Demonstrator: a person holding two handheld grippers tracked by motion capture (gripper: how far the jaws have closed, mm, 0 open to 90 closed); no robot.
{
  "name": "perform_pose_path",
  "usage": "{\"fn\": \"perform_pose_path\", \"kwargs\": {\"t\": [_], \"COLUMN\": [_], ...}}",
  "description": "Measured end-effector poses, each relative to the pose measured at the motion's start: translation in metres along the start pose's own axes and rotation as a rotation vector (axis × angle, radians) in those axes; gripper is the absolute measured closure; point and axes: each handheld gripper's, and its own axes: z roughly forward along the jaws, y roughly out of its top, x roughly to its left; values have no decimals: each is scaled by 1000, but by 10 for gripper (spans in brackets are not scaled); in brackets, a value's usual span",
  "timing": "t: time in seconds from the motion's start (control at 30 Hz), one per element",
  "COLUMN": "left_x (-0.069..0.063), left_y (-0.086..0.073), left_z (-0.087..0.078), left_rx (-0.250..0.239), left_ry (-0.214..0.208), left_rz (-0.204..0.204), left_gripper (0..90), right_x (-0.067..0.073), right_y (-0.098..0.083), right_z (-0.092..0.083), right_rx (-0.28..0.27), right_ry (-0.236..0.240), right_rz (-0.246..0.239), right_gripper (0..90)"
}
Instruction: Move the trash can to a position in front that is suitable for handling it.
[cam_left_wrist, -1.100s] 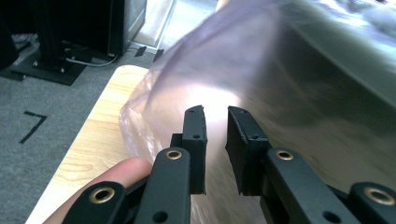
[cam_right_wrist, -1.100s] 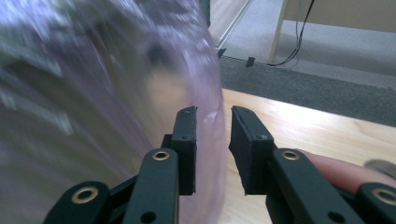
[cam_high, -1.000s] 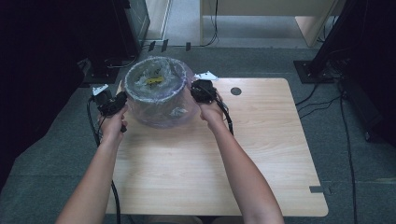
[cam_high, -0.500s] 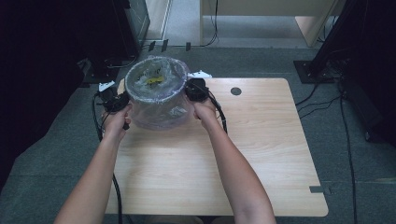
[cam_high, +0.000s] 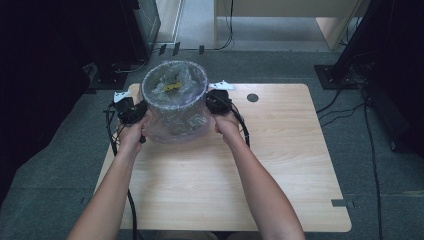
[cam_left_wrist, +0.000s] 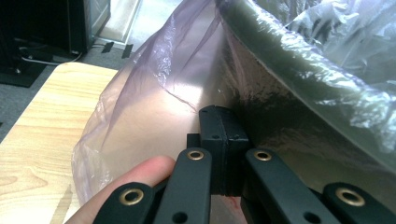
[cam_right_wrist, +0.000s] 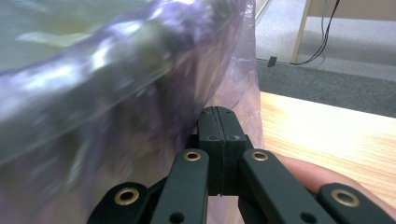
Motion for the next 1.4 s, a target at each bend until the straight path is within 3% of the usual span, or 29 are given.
{"fn": "perform_pose_path", "kwargs": {"t": [0.23,0.37,0.47,0.57,0.6,0.67,0.77,0.8,0.9,0.93,1.03,1.13,1.23,1.3,1.33,1.4], "left_x": [-9,-11,-7,2,2,11,14,14,14,14,12,13,15,16,13,14], "left_y": [-7,-9,-6,-1,-1,4,7,9,15,19,23,25,24,22,18,17], "left_z": [-10,-13,-11,-7,-7,0,5,9,17,22,28,34,34,35,36,35], "left_rx": [-1,-9,-16,-27,-27,-28,-26,-27,-37,-38,-38,-37,-33,-24,-16,-17], "left_ry": [-25,8,43,75,75,90,91,85,78,63,42,7,-20,-40,-19,-26], "left_rz": [20,36,24,-17,-17,-44,-35,-33,-30,-35,-30,-67,-78,-65,-13,-30], "left_gripper": [900,887,885,882,882,879,874,871,869,872,876,900,900,900,900,900], "right_x": [0,0,-10,-25,-25,-40,-44,-44,-42,-38,-33,-28,-29,-30,-28,-26], "right_y": [-8,-11,-10,-6,-6,-3,0,4,7,13,20,23,22,20,18,17], "right_z": [-18,-27,-29,-26,-26,-17,-11,-1,7,17,27,36,39,39,38,37], "right_rx": [-14,-13,-17,-28,-28,-36,-38,-33,-21,-20,-39,-22,-17,-16,-11,-3], "right_ry": [18,9,-8,-36,-36,-49,-52,-55,-57,-61,-45,-23,13,61,64,54], "right_rz": [-46,-102,-58,15,15,85,98,88,67,39,31,5,37,51,28,4], "right_gripper": [900,900,895,896,896,896,896,896,896,896,896,900,900,900,900,900]}}
